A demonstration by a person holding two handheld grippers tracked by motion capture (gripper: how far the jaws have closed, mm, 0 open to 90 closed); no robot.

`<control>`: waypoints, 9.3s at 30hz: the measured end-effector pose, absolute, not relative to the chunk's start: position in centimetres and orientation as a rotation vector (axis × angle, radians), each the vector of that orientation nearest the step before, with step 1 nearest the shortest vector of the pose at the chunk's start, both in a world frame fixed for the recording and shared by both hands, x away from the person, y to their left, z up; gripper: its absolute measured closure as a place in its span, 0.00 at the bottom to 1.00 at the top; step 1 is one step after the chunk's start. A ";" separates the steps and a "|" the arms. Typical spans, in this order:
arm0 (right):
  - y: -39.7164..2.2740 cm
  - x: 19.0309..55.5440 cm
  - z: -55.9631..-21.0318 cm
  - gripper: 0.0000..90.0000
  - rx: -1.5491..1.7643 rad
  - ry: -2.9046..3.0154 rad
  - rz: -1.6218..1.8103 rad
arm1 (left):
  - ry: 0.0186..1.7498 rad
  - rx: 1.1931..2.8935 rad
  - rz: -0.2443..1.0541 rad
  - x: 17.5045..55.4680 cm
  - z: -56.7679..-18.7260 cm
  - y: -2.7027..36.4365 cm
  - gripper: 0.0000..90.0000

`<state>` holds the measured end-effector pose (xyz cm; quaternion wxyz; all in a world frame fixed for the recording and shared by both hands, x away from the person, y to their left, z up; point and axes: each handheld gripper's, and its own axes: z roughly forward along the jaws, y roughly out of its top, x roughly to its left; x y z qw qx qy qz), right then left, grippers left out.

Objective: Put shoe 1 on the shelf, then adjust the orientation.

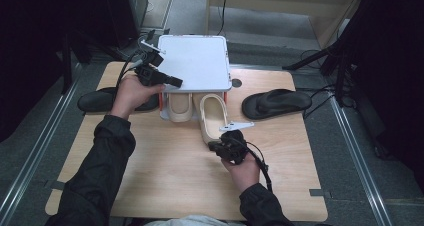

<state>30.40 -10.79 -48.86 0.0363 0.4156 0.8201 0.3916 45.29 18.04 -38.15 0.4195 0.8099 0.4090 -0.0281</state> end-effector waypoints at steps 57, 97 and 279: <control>-7.7 38.6 -49.9 1.00 1.332 2.463 1.102 | 1.025 2.015 -0.099 45.4 -38.3 18.3 1.00; -13.9 33.2 -46.8 0.74 1.207 2.477 1.293 | 1.037 2.023 -0.046 41.7 -35.9 20.1 0.40; -15.8 32.3 -47.9 0.63 1.191 2.529 1.338 | 1.488 1.874 0.138 37.9 -48.2 33.7 0.52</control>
